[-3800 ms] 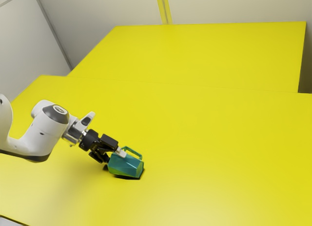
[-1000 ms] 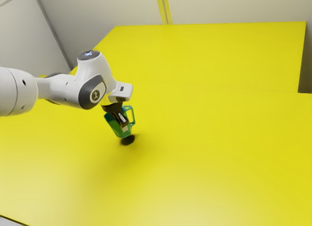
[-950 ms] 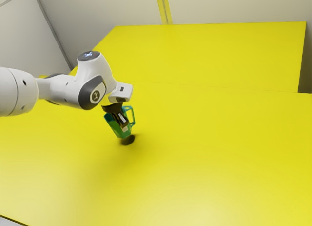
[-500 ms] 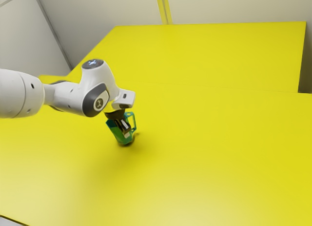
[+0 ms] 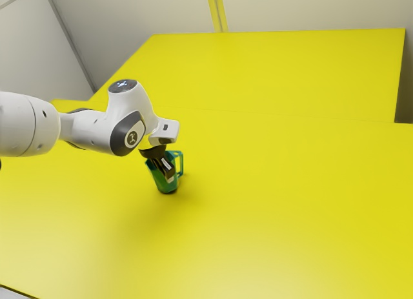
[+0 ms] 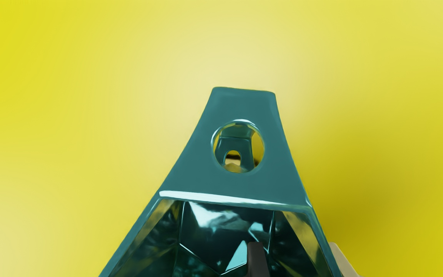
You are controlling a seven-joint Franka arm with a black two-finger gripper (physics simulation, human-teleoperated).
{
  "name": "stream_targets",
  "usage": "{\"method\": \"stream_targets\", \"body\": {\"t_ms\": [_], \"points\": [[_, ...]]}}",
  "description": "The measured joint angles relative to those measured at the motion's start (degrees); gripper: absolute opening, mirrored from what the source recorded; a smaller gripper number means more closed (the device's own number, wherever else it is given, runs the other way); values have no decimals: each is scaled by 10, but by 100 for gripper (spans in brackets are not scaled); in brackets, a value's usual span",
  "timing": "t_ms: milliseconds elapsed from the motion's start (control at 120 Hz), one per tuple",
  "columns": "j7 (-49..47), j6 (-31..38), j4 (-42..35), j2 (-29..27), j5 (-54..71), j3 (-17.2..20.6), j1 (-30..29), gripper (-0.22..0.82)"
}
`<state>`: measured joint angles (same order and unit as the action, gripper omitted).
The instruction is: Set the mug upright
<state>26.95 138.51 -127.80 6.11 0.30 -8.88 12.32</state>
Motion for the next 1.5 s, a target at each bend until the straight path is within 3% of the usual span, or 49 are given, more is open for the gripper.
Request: {"method": "stream_targets", "body": {"t_ms": [358, 1083, 1192, 1300, 1500], "points": [[4, -2, 8, -4, -1, 1, 3, 13], [-14, -63, 23, -77, -3, 4, 10, 16], [-20, -95, 63, -83, -1, 15, 5, 17], [-29, -150, 157, -61, 2, 23, 8, 22], [-56, -277, 312, 3, -10, 23, 15, 44]]}}
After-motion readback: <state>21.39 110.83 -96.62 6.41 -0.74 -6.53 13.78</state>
